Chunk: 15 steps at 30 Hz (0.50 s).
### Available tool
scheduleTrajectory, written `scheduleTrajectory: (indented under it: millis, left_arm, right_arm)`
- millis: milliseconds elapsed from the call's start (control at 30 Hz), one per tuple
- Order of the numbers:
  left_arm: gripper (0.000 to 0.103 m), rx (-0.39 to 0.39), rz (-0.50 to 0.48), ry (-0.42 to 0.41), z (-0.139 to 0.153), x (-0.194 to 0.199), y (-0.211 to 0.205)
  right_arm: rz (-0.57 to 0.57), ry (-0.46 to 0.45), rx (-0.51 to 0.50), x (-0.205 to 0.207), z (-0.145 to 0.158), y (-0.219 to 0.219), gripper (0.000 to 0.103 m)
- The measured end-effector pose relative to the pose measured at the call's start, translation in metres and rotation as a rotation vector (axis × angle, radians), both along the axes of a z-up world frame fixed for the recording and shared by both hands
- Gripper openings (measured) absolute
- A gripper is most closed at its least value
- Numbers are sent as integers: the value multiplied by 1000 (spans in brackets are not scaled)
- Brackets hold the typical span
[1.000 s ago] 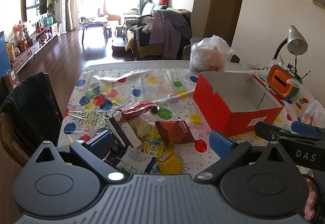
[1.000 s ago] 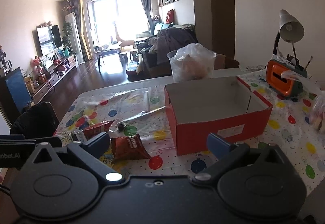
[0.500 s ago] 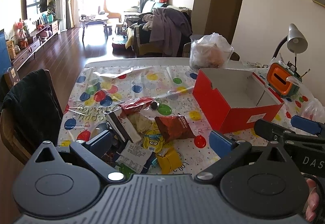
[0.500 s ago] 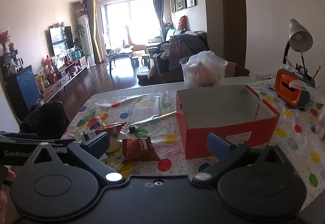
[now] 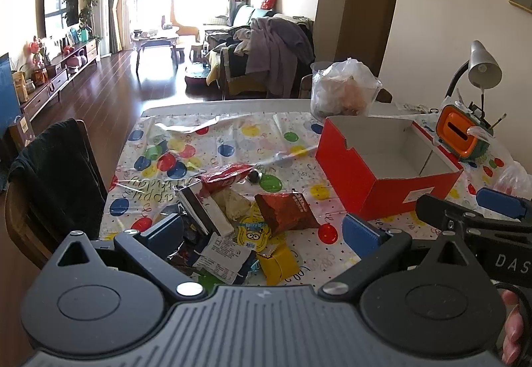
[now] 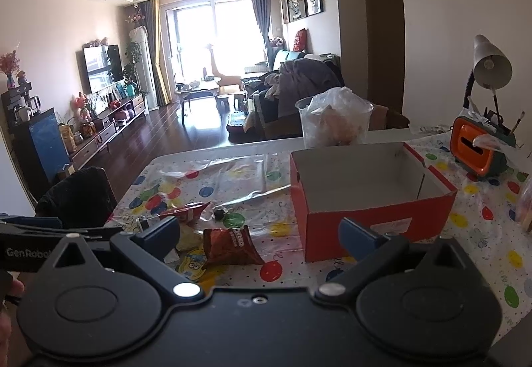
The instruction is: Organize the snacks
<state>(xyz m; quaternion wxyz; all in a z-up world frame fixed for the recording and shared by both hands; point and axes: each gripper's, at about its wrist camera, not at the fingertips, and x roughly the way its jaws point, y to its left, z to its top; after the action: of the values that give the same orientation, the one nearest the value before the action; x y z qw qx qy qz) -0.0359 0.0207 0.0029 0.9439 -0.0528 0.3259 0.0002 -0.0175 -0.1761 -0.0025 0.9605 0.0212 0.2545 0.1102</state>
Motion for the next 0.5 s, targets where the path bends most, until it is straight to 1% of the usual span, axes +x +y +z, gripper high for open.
scheduleTrajectory:
  millis: [200, 500]
  left_arm:
    - [103, 11, -5, -12, 6, -5, -2]
    - [103, 18, 6, -26, 9, -10, -1]
  right_arm:
    - [1, -1, 5, -1, 1, -2, 102]
    - [16, -34, 1, -10, 4, 0, 101]
